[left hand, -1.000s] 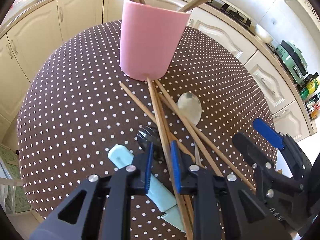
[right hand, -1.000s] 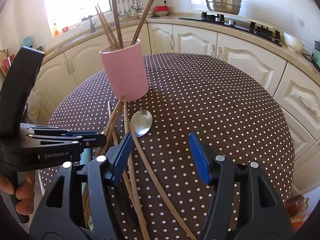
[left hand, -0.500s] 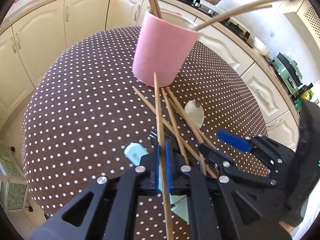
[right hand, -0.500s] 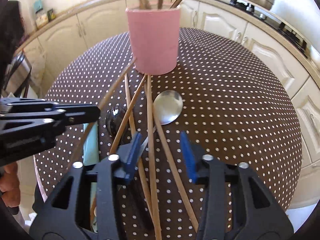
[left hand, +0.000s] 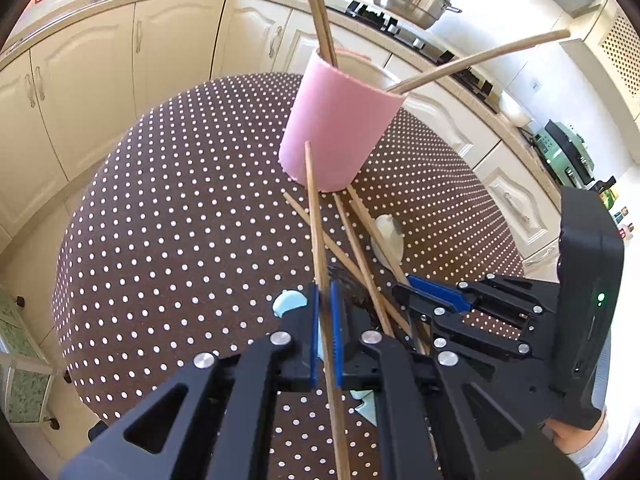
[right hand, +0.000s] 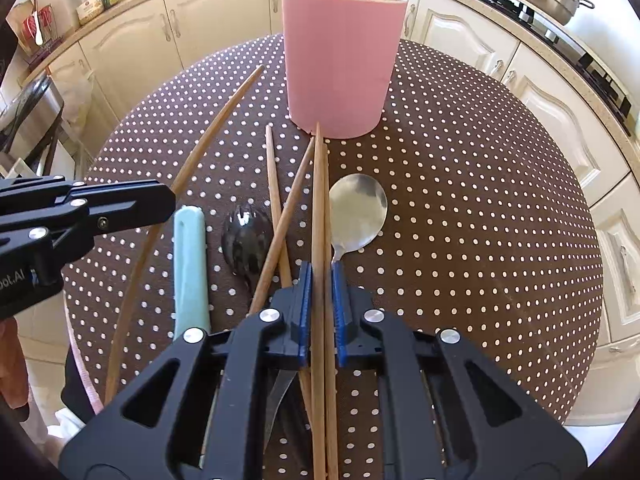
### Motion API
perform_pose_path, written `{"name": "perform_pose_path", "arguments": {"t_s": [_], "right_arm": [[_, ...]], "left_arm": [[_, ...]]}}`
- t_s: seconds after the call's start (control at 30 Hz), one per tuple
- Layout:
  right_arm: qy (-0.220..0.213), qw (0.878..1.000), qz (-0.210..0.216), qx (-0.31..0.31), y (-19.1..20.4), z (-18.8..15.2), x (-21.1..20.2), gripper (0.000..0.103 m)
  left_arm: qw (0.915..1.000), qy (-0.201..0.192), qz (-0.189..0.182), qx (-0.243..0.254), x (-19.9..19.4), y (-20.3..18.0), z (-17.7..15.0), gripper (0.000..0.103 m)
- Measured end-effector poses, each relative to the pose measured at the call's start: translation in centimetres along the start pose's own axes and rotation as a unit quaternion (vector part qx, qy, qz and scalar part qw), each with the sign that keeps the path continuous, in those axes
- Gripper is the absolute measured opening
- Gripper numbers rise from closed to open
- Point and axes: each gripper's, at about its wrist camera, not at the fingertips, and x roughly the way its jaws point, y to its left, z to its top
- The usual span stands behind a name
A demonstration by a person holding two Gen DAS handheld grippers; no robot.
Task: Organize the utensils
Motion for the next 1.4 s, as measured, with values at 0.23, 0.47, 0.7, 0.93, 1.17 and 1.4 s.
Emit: {"name": "perform_pose_path", "arguments": {"t_s": [0.23,0.47,0.7,0.93,1.17,1.4], "right_arm": [[-0.032,0.999,0.013,0.009,-0.3,-0.1,-2.0,0.007],[-0.044,0.999,0.025,0.012,-0.1,0.1,-2.9,0.007],[-0.046,0.998,0.038,0.023,-0.4,-0.3,-2.9,0.006],[-0.046,0.997,0.051,0.032,-1.1,-0.4,-2.6,0.006],[-0.041,0.997,0.045,0.046,-2.0,-0.6,-2.2,0.007],[-0.013,0.998,0.047,0.042,-2.4,-1.3,-1.4,0.007]], "left_arm": [[0.9995,-0.027,-0.006,0.013,-1.6,-0.9,0.5,0.000],[0.9999,0.001,-0.008,0.010,-0.9,-1.0,0.7,0.000],[0.9994,0.027,0.012,-0.020,0.4,1.1,0.9,0.003],[0.9974,0.056,0.006,-0.044,1.7,2.2,1.0,0.026],[0.9971,0.073,0.023,-0.001,3.9,-0.8,1.7,0.035],[0.9954,0.085,0.042,0.017,5.8,-2.3,2.4,0.018]]}}
